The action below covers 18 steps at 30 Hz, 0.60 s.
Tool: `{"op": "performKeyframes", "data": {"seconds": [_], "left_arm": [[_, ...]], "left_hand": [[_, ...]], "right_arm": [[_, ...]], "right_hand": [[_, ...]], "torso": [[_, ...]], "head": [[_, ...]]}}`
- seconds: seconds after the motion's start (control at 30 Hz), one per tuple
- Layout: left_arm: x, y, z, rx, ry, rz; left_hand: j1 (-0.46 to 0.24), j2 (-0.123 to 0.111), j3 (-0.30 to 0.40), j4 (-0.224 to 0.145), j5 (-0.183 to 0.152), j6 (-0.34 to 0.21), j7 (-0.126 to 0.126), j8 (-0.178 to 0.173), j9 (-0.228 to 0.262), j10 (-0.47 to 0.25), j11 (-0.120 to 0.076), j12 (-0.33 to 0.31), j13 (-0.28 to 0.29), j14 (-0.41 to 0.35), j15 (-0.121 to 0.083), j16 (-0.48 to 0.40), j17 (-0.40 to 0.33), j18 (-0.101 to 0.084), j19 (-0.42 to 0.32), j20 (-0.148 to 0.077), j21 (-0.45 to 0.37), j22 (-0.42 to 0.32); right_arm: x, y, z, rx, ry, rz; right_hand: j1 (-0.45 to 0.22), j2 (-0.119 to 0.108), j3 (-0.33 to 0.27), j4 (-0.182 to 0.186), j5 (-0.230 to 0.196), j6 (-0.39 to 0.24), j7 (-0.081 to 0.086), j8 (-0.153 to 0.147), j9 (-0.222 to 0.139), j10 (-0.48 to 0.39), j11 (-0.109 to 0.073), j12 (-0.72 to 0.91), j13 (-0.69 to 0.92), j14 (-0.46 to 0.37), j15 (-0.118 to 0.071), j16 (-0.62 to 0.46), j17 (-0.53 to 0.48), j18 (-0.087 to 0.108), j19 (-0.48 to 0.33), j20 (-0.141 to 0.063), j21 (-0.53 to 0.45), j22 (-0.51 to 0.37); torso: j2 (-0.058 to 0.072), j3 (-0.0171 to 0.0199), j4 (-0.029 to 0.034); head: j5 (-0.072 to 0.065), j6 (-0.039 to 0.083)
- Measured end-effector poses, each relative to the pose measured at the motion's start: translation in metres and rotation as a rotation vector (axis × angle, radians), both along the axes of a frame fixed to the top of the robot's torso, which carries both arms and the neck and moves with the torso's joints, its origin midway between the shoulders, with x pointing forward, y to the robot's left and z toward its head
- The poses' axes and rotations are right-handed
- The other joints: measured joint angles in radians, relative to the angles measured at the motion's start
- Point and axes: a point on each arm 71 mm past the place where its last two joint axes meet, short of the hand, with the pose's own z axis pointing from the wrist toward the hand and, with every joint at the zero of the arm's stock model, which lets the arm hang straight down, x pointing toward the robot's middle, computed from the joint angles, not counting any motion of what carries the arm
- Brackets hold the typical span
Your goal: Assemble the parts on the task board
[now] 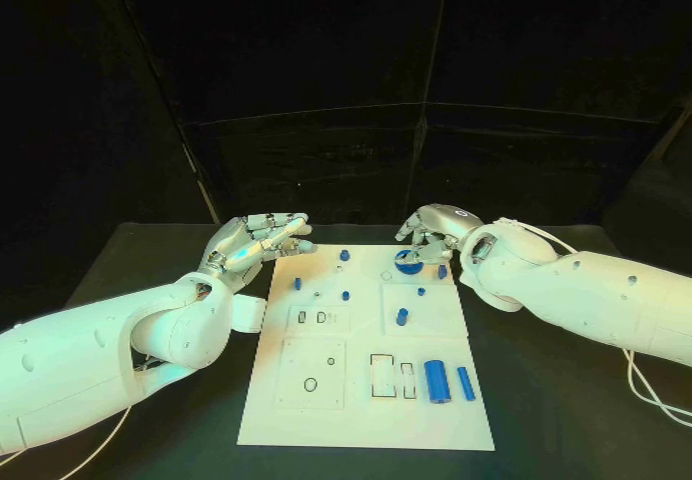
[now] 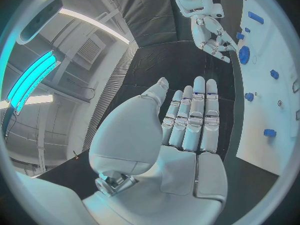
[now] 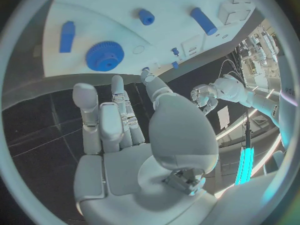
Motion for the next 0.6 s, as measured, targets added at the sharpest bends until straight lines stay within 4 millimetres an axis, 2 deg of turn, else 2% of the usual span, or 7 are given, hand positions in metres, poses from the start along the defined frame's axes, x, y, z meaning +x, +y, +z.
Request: {"op": "performKeyframes", "data": {"seconds": [0.1,0.13,0.2,0.3,0.4,0.47,0.6], "left_arm": [[0.001,0.001,0.0,0.001,0.002,0.004],[0.001,0.001,-0.001,0.001,0.002,0.004],[0.002,0.0,-0.001,0.001,0.002,0.004],[0.003,-0.001,-0.001,0.0,0.003,0.002],[0.003,-0.003,-0.001,-0.002,0.004,0.0],[0.004,-0.003,-0.002,-0.001,0.004,0.001],[0.005,-0.002,-0.002,0.0,0.004,0.004]], "left_hand": [[0.0,0.0,-0.003,-0.003,0.0,0.0,0.0,0.0,0.0,0.0,0.0,0.0,0.0,0.0,0.0,-0.003,0.001,0.0,0.0,0.0,-0.003,-0.001],[0.0,0.0,-0.003,-0.003,0.0,0.0,0.0,0.0,0.0,0.0,0.0,0.0,0.0,0.0,0.0,-0.003,0.001,0.0,0.0,0.0,-0.003,-0.001],[0.0,0.0,-0.003,-0.003,0.0,0.0,0.0,0.0,0.0,0.0,0.0,0.0,0.0,0.0,0.0,-0.003,0.001,0.0,0.0,0.0,-0.003,-0.001],[0.0,0.0,-0.003,-0.003,0.0,0.0,0.0,0.0,0.0,0.0,0.0,0.0,0.0,0.0,0.0,-0.003,0.001,0.0,0.0,0.0,-0.003,-0.001],[0.0,0.0,-0.003,-0.003,0.0,0.0,0.0,0.0,0.0,0.0,0.0,0.0,0.0,0.0,0.0,-0.003,0.001,0.0,0.0,0.0,-0.003,-0.001],[0.0,0.0,-0.003,-0.003,0.0,0.0,0.0,0.0,0.0,0.0,0.0,0.0,0.0,0.0,0.0,-0.003,0.001,0.0,0.0,0.0,-0.003,-0.001],[0.0,0.0,-0.003,-0.003,0.0,0.0,0.0,0.0,0.0,0.0,0.0,0.0,0.0,0.0,0.0,-0.003,0.001,0.0,0.0,0.0,-0.003,-0.001]], "right_arm": [[0.0,-0.013,-0.002,0.022,0.049,-0.056],[0.001,-0.016,-0.003,0.025,0.064,-0.07],[0.003,-0.02,-0.006,0.028,0.095,-0.1],[0.006,-0.021,-0.008,0.025,0.123,-0.126],[0.009,-0.017,-0.011,0.017,0.149,-0.146],[0.011,-0.013,-0.013,0.012,0.16,-0.152],[0.013,-0.007,-0.015,0.001,0.179,-0.162]], "right_hand": [[0.014,0.009,-0.086,0.052,0.028,-0.027,-0.005,0.0,-0.002,-0.007,-0.006,0.165,0.138,0.002,-0.005,0.072,0.118,-0.023,0.05,-0.004,0.062,0.099],[0.068,0.024,-0.17,0.109,0.029,-0.043,0.003,0.006,-0.001,-0.109,-0.009,0.37,0.336,0.002,0.006,0.105,0.166,-0.033,0.058,0.002,0.091,0.138],[0.096,0.048,-0.208,0.147,0.029,-0.051,0.011,0.012,0.0,-0.114,0.007,0.541,0.52,0.002,0.006,0.134,0.218,-0.039,0.073,0.006,0.118,0.183],[0.123,0.053,-0.238,0.177,0.029,-0.061,0.012,0.018,0.0,-0.069,0.014,0.687,0.691,0.002,0.006,0.158,0.265,-0.039,0.083,0.013,0.142,0.22],[0.134,0.06,-0.257,0.197,0.029,-0.071,0.019,0.021,0.0,-0.041,0.018,0.769,0.789,0.002,0.006,0.175,0.3,-0.039,0.088,0.018,0.155,0.24],[0.147,0.06,-0.265,0.214,0.029,-0.075,0.019,0.026,-0.001,-0.027,0.021,0.813,0.843,0.002,0.006,0.187,0.323,-0.039,0.089,0.018,0.161,0.252],[0.155,0.067,-0.274,0.223,0.033,-0.075,0.019,0.032,-0.001,0.001,0.021,0.861,0.906,0.005,0.009,0.201,0.335,-0.039,0.098,0.02,0.173,0.272]], "torso": [[-0.001,0.0012,-0.0045],[-0.002,0.0013,-0.0055],[-0.002,0.0017,-0.006],[-0.002,0.0026,-0.0056],[-0.001,0.0033,-0.0035],[-0.001,0.0036,-0.0026],[0.0,0.0035,-0.0019]], "head": [[-0.002,0.002],[-0.004,0.002],[-0.007,0.003],[-0.012,0.003],[-0.014,0.003],[-0.014,0.002],[-0.014,-0.001]]}}
